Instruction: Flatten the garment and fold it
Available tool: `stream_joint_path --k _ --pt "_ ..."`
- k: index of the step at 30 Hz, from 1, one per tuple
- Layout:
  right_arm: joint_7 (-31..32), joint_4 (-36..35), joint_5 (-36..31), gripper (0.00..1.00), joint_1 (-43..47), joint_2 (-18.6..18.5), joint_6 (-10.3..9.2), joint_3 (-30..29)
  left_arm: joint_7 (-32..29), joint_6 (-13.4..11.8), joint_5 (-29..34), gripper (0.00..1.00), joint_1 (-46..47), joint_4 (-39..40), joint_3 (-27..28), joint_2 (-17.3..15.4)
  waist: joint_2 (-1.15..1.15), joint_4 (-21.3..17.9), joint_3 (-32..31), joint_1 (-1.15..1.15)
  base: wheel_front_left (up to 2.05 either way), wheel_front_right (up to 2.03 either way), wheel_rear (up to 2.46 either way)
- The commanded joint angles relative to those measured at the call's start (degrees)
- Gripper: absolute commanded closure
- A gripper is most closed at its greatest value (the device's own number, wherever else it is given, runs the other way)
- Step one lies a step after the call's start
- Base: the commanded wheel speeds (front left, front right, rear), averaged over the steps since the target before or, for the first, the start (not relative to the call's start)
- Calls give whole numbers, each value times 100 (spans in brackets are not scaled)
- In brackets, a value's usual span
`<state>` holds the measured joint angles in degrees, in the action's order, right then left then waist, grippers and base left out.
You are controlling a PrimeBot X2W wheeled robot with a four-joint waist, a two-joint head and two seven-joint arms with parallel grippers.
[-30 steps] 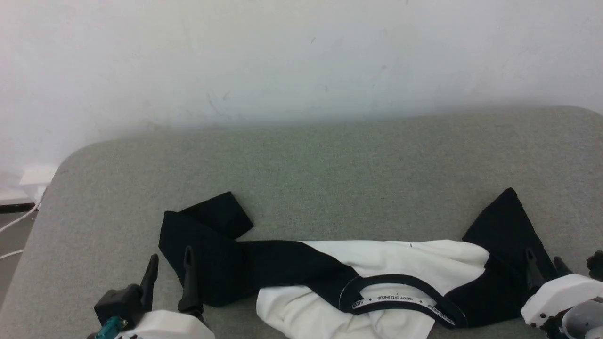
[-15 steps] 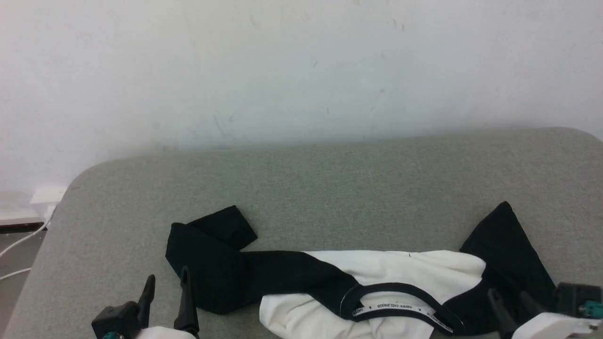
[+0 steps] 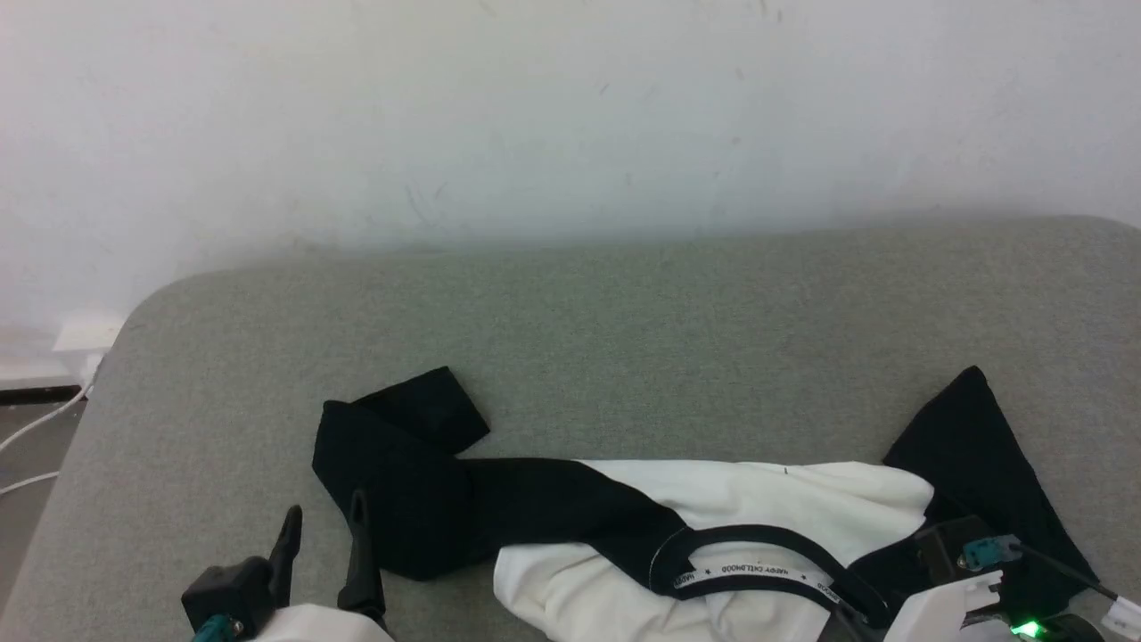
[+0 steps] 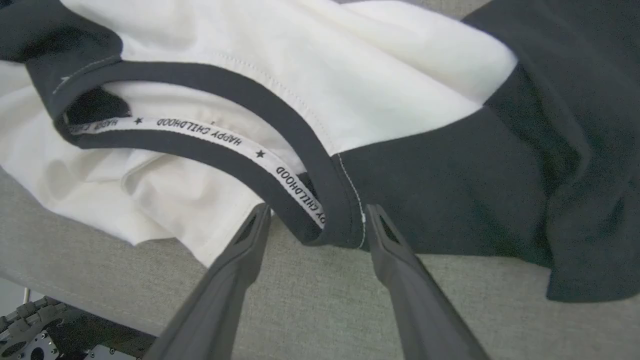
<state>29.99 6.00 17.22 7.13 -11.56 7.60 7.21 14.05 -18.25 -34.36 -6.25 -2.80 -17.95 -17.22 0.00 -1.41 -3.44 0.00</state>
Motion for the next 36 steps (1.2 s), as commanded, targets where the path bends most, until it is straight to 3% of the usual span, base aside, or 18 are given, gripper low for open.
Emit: stream_joint_path --k 1,11,12,13,16,21,27,31,36 --pt "-5 190 -100 0 -174 -99 -11 -23 -15 27 13 0 143 -25 -23 23 0 90 106 0 0 0 0" --pt "292 1194 -187 0 -726 -424 -11 388 22 55 39 0 335 -99 -21 103 0 108 376 0 0 0 0" --pt "366 1319 -157 64 -766 -461 -11 476 24 65 43 0 353 -116 -30 109 0 116 382 0 0 0 0" --pt "416 1411 -77 100 -799 -468 -11 534 26 75 45 0 368 -132 -36 114 0 124 385 0 0 0 0" --pt "372 1448 98 100 -916 -518 -11 636 35 92 45 0 386 -170 -40 132 0 135 362 0 0 0 0" --pt "91 934 124 100 -1290 -704 -11 605 47 98 47 0 386 -196 -42 170 0 113 335 0 0 0 0" --pt "493 532 208 100 -2164 -894 -11 593 54 166 102 0 572 -165 -120 205 0 157 569 0 0 0 0" --pt "793 760 397 100 -2981 -961 -11 518 45 244 186 0 880 -156 -244 259 0 310 925 0 0 0 0" --pt "644 1409 644 100 -4046 -1042 -11 244 38 374 320 0 1362 -206 -443 380 0 604 1470 0 0 0 0"
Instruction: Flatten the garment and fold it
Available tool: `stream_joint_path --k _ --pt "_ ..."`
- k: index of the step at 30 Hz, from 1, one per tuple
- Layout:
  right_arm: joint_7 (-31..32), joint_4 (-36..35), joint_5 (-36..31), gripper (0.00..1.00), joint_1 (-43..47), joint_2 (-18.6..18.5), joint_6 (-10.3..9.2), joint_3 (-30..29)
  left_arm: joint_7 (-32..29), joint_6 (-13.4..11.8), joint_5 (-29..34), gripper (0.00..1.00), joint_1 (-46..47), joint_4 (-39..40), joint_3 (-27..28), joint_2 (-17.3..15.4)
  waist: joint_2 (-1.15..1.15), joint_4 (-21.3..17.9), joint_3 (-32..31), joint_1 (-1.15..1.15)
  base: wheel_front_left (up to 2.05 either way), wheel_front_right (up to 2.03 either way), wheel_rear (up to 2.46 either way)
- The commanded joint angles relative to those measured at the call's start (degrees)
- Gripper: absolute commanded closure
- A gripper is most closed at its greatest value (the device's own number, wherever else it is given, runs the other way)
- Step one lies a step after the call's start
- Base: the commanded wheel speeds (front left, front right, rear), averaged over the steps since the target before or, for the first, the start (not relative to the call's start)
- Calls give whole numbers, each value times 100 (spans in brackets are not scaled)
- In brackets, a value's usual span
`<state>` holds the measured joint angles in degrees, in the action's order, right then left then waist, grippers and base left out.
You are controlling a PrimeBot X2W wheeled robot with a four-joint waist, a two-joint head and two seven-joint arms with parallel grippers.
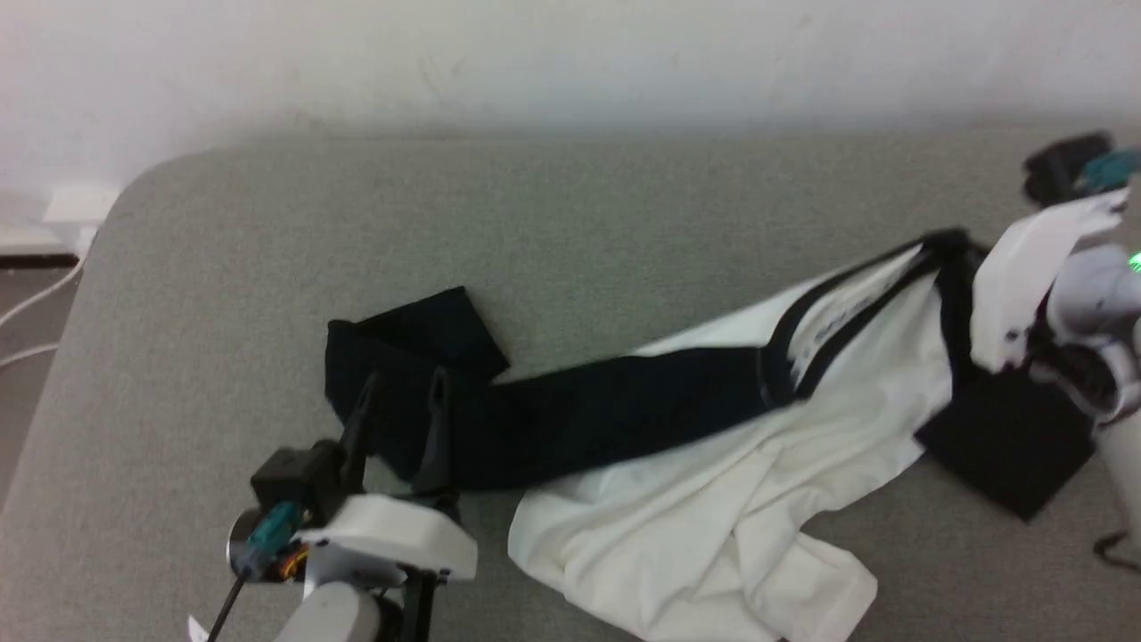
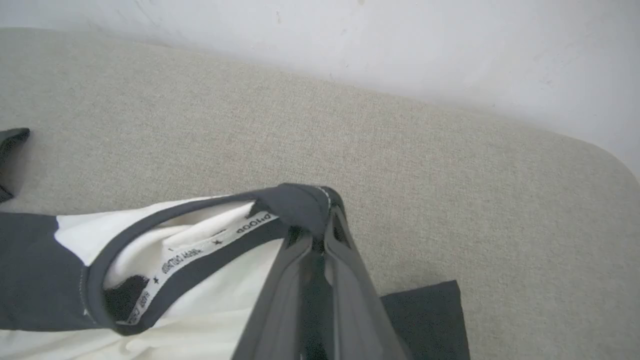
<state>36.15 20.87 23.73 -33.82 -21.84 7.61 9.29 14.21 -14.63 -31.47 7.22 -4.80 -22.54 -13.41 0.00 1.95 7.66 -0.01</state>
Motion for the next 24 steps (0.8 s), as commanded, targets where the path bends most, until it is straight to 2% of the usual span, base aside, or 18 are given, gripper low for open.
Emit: stream_joint_path --k 1,4,8,9,10,12,13,18,24 --pt "-71 59 41 100 -145 -31 -12 -50 23 36 56 0 106 -17 -20 30 0 336 479 1 0 0 0" --pt "-353 549 144 100 -613 -55 -12 -197 33 93 116 0 341 -73 -94 124 0 479 758 1 0 0 0" --pt "-1069 1216 123 100 -971 -50 -12 -201 48 161 171 0 555 -191 -141 236 0 590 989 1 0 0 0" --pt "-1269 1412 95 87 -1014 -41 -12 -190 52 176 181 0 588 -226 -143 257 0 603 1011 1 0 0 0" --pt "-1461 1603 79 65 -1041 -16 -12 -173 55 190 190 0 614 -262 -143 275 0 611 1021 1 0 0 0" --pt "-1823 1956 49 10 -1056 48 -12 -110 61 216 205 0 647 -328 -135 305 0 609 1014 1 0 0 0" --pt "-1972 2115 35 0 -1045 87 -12 -36 63 225 210 0 654 -362 -122 313 0 592 990 1 0 0 0" --pt "-3035 2566 -8 0 -928 201 -12 207 71 258 238 0 611 -487 -59 294 0 462 731 1 0 0 0" --pt "-4328 2516 -59 0 -437 280 -12 489 73 246 232 0 351 -602 11 184 0 201 184 1 0 0 0"
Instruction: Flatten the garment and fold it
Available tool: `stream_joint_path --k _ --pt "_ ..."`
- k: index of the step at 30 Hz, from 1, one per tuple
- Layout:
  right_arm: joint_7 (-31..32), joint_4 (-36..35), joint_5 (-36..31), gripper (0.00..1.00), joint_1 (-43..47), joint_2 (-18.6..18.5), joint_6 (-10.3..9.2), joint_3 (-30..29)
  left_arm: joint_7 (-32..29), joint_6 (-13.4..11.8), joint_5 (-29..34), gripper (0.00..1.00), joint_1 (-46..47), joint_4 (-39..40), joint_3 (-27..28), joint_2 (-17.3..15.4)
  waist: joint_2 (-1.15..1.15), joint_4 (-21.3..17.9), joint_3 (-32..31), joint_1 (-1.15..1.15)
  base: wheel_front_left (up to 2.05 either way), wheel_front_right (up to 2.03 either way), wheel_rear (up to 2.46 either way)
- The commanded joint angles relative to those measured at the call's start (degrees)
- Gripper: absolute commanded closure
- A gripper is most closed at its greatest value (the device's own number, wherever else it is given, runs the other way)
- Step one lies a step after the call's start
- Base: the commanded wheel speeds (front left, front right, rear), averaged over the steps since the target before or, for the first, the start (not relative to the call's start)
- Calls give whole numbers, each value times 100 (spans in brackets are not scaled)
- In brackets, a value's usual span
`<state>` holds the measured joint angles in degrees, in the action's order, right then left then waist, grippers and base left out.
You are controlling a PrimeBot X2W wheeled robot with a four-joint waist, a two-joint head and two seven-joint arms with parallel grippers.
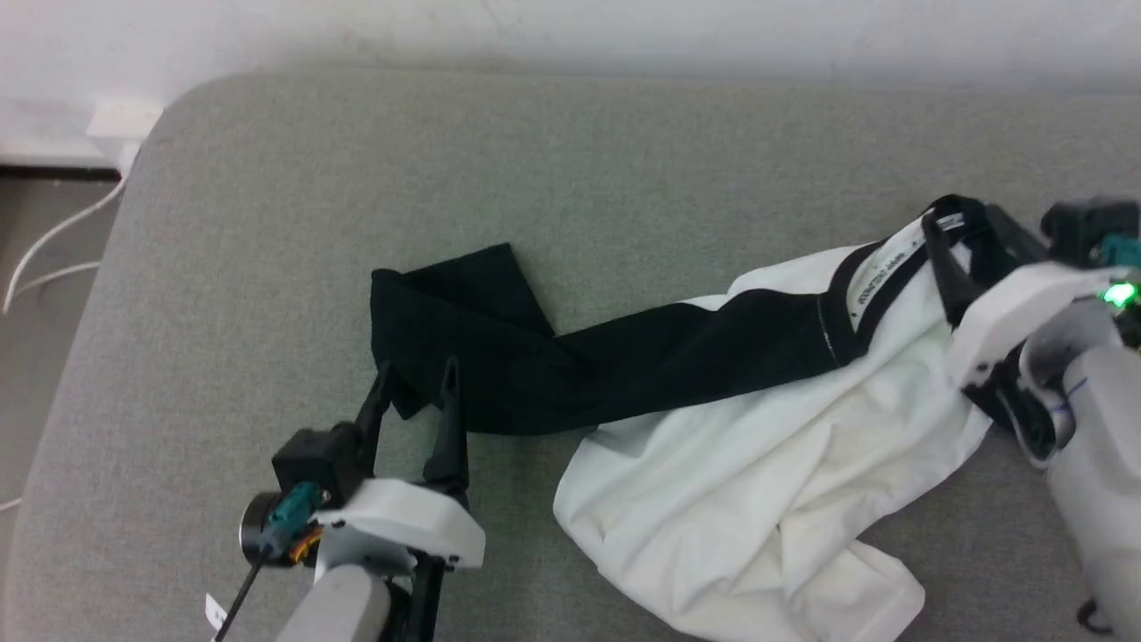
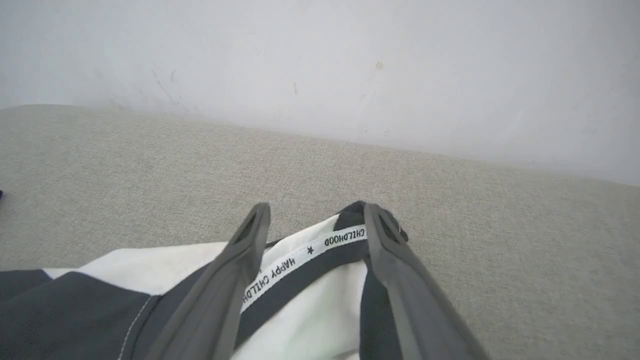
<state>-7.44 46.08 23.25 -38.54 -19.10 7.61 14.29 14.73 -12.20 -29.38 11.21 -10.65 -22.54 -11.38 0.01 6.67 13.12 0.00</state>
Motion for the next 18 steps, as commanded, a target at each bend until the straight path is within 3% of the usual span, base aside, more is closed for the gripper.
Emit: stream_joint_path --k 1,5,10,18 --pt "-121 -62 -32 0 168 20 -12 49 10 -3 13 0 -109 -29 11 -41 -1 -323 -465 0 0 0 0" --pt "-517 -527 -63 0 788 85 -12 89 -144 -4 -42 0 -328 0 -25 -137 -1 -530 -800 0 0 0 0" --pt "-613 -1619 -233 0 1867 274 -12 -198 -498 49 -69 0 -469 81 -187 -246 -1 -745 -1092 0 0 0 0" --pt "261 -3829 -719 0 3685 883 -12 -651 -1449 487 170 0 69 -210 -896 -352 -1 -1079 -1223 0 0 0 0"
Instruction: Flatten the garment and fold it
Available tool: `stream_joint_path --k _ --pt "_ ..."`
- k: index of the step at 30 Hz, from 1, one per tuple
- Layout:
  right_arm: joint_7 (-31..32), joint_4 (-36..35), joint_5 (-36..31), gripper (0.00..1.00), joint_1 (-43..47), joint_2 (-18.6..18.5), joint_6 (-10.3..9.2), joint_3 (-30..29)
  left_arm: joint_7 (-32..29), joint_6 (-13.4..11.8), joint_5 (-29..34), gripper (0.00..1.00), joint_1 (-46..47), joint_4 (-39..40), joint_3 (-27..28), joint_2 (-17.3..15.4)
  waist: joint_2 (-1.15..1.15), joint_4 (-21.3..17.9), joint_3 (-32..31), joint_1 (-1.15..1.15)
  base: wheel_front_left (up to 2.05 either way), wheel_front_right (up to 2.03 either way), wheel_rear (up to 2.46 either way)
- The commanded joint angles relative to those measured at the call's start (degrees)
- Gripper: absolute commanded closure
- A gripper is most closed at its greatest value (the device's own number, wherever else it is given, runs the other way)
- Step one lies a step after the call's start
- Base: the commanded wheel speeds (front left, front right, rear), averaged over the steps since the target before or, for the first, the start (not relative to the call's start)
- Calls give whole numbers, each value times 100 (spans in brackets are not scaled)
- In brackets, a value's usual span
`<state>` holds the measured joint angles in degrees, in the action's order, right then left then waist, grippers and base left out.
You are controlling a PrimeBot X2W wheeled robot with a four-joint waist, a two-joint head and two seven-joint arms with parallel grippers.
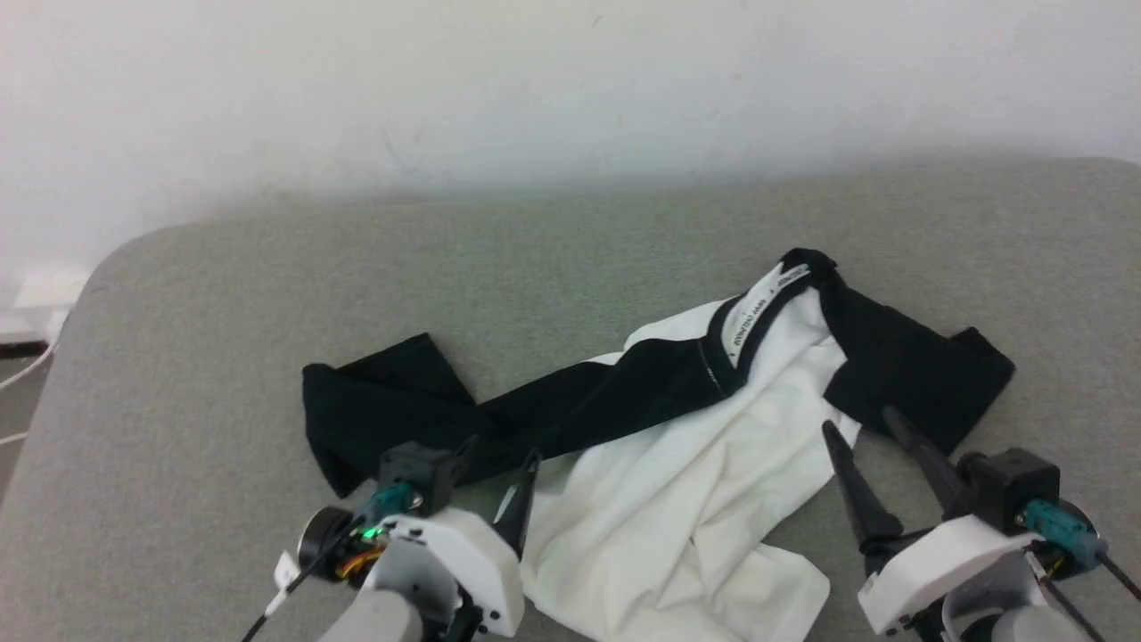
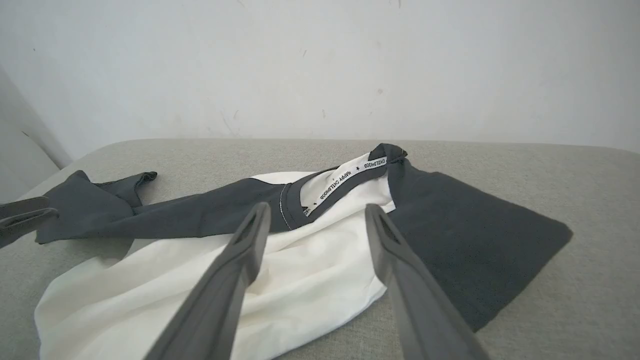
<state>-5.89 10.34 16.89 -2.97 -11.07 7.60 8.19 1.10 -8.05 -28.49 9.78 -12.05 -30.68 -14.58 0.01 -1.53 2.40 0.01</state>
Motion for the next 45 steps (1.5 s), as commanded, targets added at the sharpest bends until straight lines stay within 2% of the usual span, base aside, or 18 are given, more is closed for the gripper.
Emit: stream_joint_path --k 1,6,11,12,13,14,15,21,26,30,38,39,40,41,42,45 --pt "242 -487 -137 0 275 153 -11 -72 -188 130 118 0 320 -154 -164 -24 -1 -304 -155 -1 0 0 0" --pt "706 -1376 -294 0 740 379 -11 -109 -682 414 276 0 895 -745 -515 41 -1 -490 -123 -1 0 0 0" --pt "923 -1758 -286 0 933 475 -11 -79 -1147 597 297 0 1363 -1492 -671 90 -1 -644 -71 -1 0 0 0" --pt "940 -1796 -281 0 948 479 -11 -74 -1257 638 308 15 1437 -1643 -713 81 -1 -666 -63 -1 0 0 0" --pt "957 -1822 -275 0 958 483 -11 -74 -1321 677 285 64 1498 -1765 -718 87 -1 -690 -54 -1 0 0 0" --pt "962 -1842 -262 0 963 488 -11 -84 -1359 715 280 99 1564 -1879 -729 82 -1 -708 -49 -1 0 0 0" --pt "960 -1863 -252 0 963 490 -11 -91 -1323 736 290 100 1639 -1960 -723 73 -1 -726 -38 -1 0 0 0" --pt "967 -1923 -244 0 973 521 -11 -151 -1027 692 314 100 1970 -2233 -597 49 -1 -795 -17 -1 0 0 0" --pt "993 -1986 -204 0 938 563 -11 -147 -692 521 92 100 2491 -2391 -127 17 -1 -890 122 -1 0 0 0" --pt "993 -2028 -139 0 814 585 -11 -48 -711 446 -82 100 3074 -2816 206 -90 -1 -1066 376 -1 0 0 0" --pt "903 -1841 21 0 490 596 -11 205 -1179 178 -457 100 3931 -4299 714 -303 -1 -1536 961 -1 0 0 0" --pt "889 -1809 35 0 465 596 -11 222 -1193 180 -522 77 3966 -4445 769 -295 -1 -1568 1013 -1 0 0 0" --pt "868 -1782 48 0 438 595 -11 243 -1204 181 -562 63 3993 -4582 801 -292 -1 -1596 1056 -1 0 0 0" --pt "839 -1756 55 0 413 591 -11 255 -1179 184 -586 25 4019 -4688 821 -285 -1 -1613 1084 -1 0 0 0" --pt "818 -1724 61 0 402 590 -11 256 -1099 188 -632 0 4036 -4767 866 -263 -1 -1616 1093 -1 0 0 0" --pt "773 -1652 57 0 412 582 -11 233 -695 221 -681 0 4024 -4873 925 -180 -1 -1572 1054 -1 0 0 0"
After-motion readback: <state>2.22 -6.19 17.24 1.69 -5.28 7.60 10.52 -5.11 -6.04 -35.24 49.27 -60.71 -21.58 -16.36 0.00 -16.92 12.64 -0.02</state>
